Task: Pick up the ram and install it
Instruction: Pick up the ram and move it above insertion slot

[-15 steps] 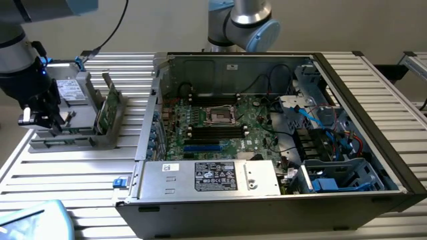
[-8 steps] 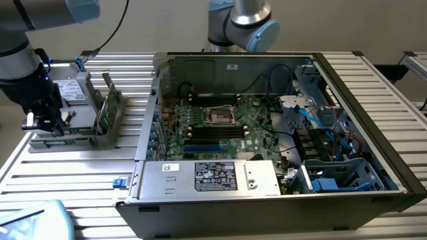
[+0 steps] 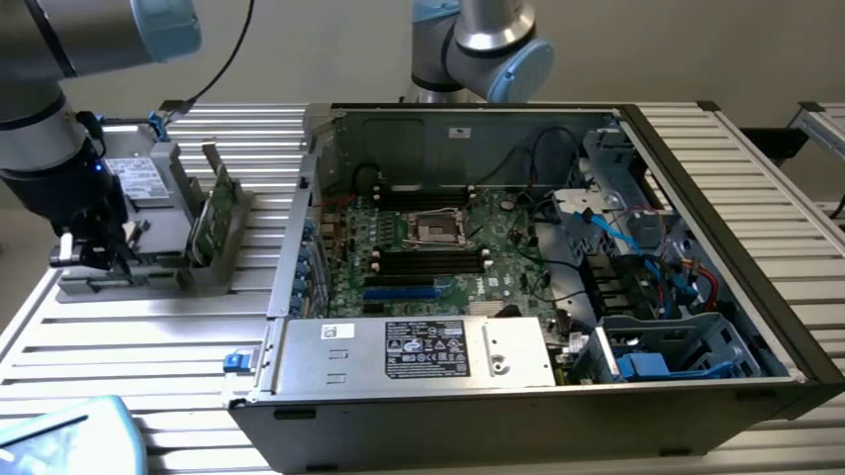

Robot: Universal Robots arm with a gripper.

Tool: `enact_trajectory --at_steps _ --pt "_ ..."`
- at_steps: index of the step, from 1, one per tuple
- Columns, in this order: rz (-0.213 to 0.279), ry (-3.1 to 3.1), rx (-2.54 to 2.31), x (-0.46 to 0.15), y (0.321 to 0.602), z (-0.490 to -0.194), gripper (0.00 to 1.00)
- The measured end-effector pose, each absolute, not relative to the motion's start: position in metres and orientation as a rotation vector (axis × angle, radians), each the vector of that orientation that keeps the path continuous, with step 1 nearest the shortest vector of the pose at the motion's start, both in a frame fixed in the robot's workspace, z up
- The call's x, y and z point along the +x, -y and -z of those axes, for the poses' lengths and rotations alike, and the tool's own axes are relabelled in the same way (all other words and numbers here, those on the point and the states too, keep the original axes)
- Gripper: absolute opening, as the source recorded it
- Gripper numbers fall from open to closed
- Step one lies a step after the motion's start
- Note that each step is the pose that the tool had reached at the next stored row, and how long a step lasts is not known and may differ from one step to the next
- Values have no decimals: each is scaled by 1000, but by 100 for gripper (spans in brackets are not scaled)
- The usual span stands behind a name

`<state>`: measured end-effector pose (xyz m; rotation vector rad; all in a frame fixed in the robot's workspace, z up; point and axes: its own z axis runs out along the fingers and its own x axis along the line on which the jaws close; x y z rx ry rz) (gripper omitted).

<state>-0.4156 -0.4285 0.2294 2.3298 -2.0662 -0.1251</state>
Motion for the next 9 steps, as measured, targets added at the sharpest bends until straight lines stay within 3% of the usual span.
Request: enact_trajectory --at_steps 9 --pt "147 2075 2341 -417 428 -215 31"
